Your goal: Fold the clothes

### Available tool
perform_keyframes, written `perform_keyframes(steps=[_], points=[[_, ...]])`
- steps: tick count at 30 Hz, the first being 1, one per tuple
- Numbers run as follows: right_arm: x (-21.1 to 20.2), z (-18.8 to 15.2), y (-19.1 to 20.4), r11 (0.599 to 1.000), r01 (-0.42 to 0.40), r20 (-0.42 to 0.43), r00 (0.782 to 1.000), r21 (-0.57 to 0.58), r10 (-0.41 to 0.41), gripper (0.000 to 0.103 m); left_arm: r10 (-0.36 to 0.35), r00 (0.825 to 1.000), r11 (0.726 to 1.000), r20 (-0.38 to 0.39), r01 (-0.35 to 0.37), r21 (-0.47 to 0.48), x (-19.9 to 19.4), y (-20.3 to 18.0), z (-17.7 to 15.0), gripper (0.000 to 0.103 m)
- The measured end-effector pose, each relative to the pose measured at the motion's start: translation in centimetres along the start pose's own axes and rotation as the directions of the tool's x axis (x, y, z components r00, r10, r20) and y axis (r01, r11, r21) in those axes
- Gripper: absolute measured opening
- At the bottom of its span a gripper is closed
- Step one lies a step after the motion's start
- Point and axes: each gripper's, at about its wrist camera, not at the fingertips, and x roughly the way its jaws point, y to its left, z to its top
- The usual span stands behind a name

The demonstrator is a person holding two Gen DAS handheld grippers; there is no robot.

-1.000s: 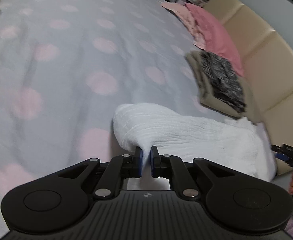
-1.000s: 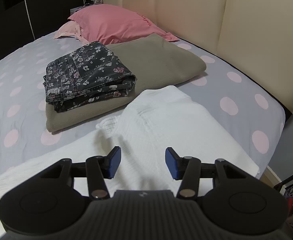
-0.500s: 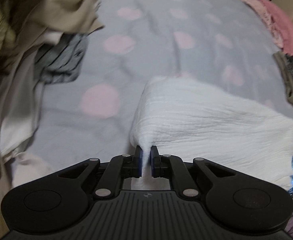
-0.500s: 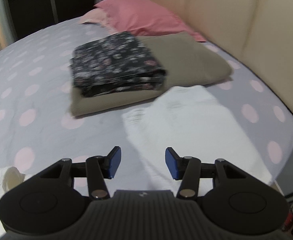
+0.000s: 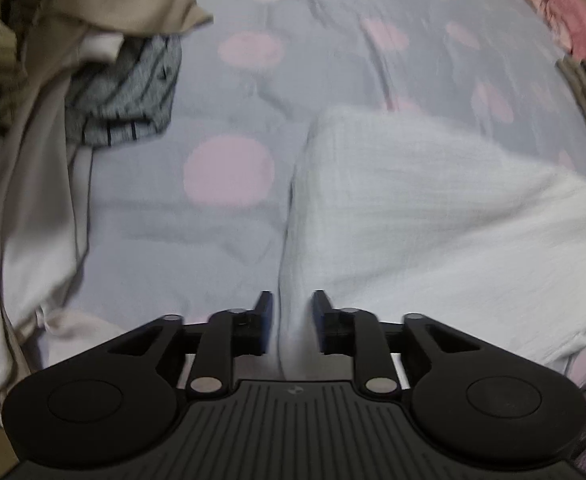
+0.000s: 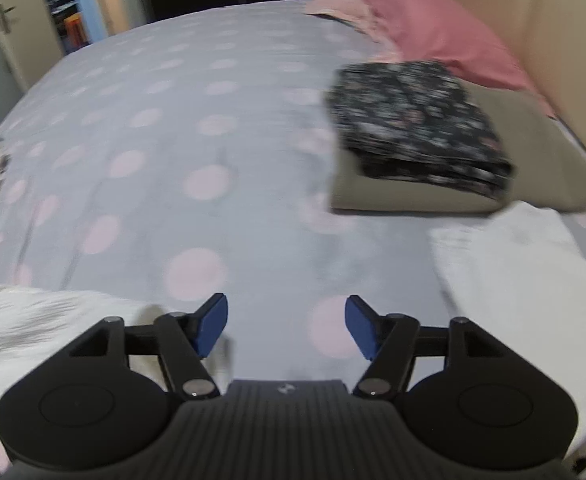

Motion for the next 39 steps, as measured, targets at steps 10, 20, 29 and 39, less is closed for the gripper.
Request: perform_keyframes(steps=[10,20,29,39], points=[[4.5,0.5,4.1,0.981,-0.155,-0.091,0.982,0.120,0.166,0.068,-0.065,0.989,0.997,0.133,0.071,-0.040,2.5,0.3,5.2,0.042],[10.8,-0.7,5.8,0.957,-0.241,-0.203,0.941,0.160,0.270,0.054,-0.070,0.991,0.992,0.115,0.081,-0.097,5.9,0.2,7.6,0.042],[9.9,-1.7,6.1,0.945,-0.305,-0.177,0.930,0.121,0.323,0.020,-0.081,0.991,0.985,0.110,0.096,-0.145,6.4,0.5,7.7,0.042],[5.9,-3.2,6.7,0.969,-0.216,-0.050,0.976,-0.120,0.211,0.020,-0.110,0.985,0.979,0.129,0.130,-0.155,5.9,0.1,7.6,0.052]])
